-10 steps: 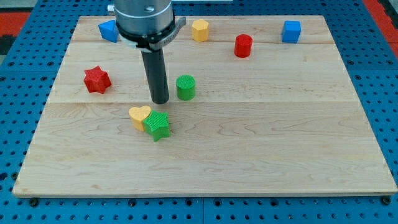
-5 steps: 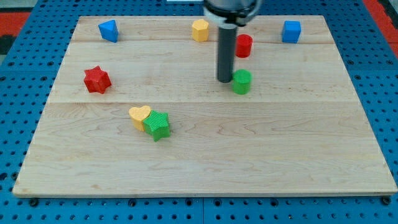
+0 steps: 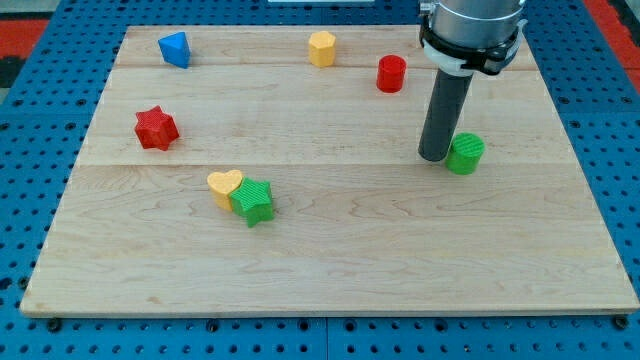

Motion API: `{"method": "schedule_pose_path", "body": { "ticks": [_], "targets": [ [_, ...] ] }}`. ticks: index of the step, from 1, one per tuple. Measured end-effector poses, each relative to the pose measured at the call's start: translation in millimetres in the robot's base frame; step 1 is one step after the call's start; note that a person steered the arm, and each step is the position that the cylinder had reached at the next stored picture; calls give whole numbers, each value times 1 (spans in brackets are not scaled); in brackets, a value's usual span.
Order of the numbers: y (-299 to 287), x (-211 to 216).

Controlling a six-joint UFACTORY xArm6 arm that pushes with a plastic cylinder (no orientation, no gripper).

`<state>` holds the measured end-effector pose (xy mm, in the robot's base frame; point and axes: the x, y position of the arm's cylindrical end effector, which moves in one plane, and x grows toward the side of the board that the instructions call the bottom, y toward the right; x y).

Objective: Move the green circle diagonally bottom right to the red circle

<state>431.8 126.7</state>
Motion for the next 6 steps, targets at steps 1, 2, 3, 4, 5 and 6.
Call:
{"method": "schedule_pose_path", "body": {
  "ticks": [1, 2, 3, 4, 5, 6],
  "targets": [
    [22, 1],
    [20, 7],
    [-5, 62],
    [35, 46],
    [49, 30],
    [48, 19]
  ]
}}
